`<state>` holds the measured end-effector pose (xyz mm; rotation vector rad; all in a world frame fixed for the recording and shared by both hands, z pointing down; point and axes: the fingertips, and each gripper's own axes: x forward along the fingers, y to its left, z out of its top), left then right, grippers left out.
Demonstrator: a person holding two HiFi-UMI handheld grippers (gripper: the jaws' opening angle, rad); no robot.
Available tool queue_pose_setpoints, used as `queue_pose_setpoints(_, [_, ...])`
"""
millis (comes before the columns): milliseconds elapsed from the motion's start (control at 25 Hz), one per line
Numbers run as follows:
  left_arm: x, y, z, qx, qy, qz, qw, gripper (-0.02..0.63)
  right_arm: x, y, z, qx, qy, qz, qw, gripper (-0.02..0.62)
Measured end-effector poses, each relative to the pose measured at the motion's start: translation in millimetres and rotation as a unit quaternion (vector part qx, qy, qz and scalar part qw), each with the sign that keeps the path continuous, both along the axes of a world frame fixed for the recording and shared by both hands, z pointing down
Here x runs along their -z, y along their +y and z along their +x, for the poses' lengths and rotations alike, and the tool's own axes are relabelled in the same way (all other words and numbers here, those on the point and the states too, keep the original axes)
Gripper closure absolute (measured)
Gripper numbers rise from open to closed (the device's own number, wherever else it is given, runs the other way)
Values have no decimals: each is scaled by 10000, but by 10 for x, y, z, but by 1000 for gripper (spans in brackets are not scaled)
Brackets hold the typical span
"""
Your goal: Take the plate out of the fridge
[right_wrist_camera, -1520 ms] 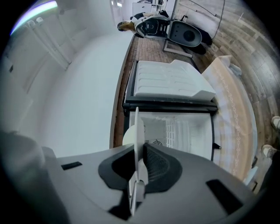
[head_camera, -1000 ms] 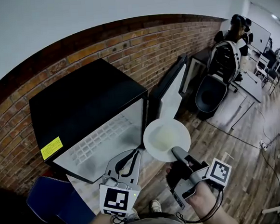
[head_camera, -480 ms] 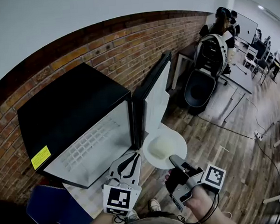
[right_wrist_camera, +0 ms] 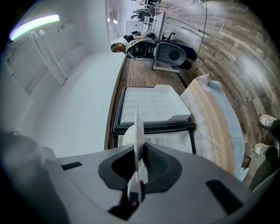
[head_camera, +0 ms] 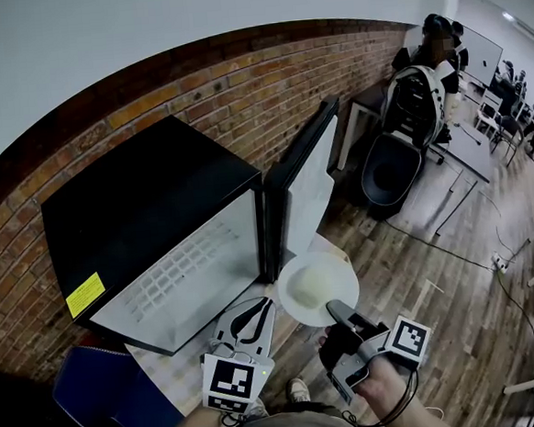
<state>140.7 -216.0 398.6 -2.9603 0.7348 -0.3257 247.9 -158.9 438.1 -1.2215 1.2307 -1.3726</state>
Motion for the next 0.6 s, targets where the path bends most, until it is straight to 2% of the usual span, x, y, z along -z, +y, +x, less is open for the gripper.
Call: queue_pose_setpoints(600, [90,-11,-63,72,71,103,9999,577,77,9,-17,54,0,80,10000,555])
